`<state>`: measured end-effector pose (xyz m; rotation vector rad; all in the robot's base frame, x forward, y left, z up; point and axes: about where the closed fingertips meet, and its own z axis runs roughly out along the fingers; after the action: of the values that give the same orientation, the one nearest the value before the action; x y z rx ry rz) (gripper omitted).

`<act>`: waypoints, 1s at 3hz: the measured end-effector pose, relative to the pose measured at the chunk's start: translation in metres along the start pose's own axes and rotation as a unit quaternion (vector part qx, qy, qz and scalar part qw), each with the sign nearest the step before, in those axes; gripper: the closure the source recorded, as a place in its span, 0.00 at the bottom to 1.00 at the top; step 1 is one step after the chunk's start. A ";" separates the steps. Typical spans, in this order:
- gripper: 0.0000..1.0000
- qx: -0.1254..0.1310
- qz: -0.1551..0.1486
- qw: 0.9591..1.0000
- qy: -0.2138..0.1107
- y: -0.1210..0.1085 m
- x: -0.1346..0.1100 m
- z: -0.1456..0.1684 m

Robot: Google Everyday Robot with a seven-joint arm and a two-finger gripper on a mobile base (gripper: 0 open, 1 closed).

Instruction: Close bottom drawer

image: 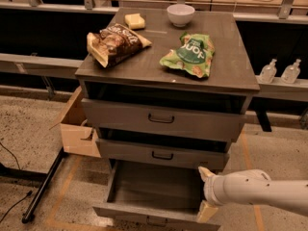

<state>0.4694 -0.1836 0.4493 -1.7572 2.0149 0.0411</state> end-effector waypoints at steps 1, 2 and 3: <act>0.00 -0.012 -0.003 1.000 0.011 0.011 0.015 0.039; 0.00 -0.013 -0.003 1.000 0.012 0.011 0.017 0.045; 0.00 0.000 -0.002 1.000 0.009 0.011 0.019 0.048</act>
Offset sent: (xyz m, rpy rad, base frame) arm 0.0009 0.0003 -0.0399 -0.0194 0.0240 0.0071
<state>0.4731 -0.1836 0.3970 -1.7677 2.0255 0.0241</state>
